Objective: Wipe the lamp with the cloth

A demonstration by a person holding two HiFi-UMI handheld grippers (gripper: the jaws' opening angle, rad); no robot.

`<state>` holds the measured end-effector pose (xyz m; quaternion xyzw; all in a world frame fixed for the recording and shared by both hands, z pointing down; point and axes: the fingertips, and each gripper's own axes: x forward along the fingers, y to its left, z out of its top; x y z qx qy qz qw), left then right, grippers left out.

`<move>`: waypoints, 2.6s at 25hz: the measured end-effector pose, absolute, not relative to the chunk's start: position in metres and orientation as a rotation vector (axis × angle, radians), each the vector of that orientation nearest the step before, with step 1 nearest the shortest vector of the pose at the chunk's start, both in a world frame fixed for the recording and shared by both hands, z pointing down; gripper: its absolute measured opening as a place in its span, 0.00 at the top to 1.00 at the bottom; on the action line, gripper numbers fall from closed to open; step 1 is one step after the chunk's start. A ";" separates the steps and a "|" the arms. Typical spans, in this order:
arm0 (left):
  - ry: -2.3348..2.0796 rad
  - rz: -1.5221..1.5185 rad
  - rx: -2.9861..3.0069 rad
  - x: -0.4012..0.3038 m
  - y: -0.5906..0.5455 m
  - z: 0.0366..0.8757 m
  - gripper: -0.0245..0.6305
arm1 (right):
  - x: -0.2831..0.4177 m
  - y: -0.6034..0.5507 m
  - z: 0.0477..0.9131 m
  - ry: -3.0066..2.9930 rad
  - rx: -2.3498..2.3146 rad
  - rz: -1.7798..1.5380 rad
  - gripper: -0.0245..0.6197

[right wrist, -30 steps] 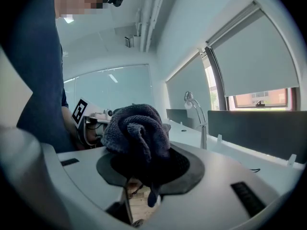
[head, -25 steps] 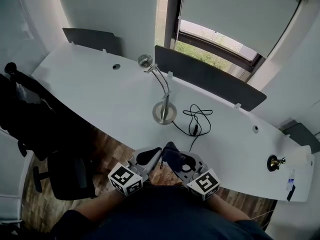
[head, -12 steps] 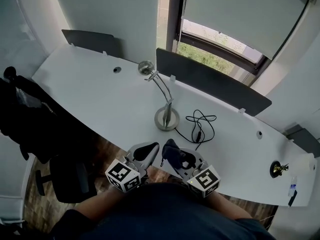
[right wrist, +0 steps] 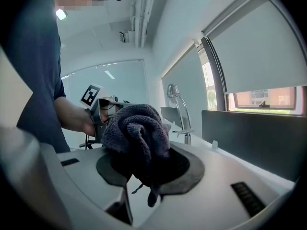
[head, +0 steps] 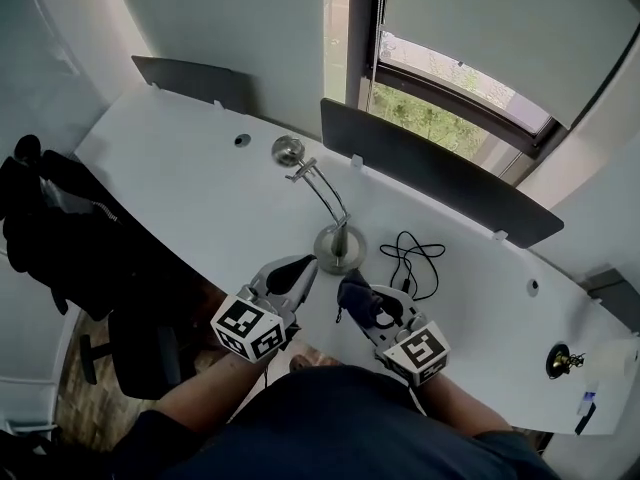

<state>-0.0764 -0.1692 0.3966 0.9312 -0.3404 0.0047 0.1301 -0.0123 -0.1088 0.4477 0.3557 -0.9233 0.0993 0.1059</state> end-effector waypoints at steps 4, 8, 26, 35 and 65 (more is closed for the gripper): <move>-1.012 0.053 2.701 -0.067 -0.196 0.405 0.95 | 0.003 -0.132 0.459 -2.703 1.075 0.293 0.74; -1.035 0.088 2.674 -0.064 -0.219 0.416 0.95 | 0.015 -0.156 0.470 -2.682 1.106 0.296 0.74; -1.087 0.189 2.666 -0.041 -0.256 0.437 0.89 | 0.055 -0.226 0.539 -2.540 1.083 0.251 0.74; -1.089 0.137 2.680 -0.032 -0.270 0.429 0.88 | 0.051 -0.267 0.577 -2.464 0.986 0.144 0.74; -1.005 0.123 2.672 -0.031 -0.276 0.434 0.90 | 0.010 -0.255 0.687 -2.177 0.481 -0.098 0.74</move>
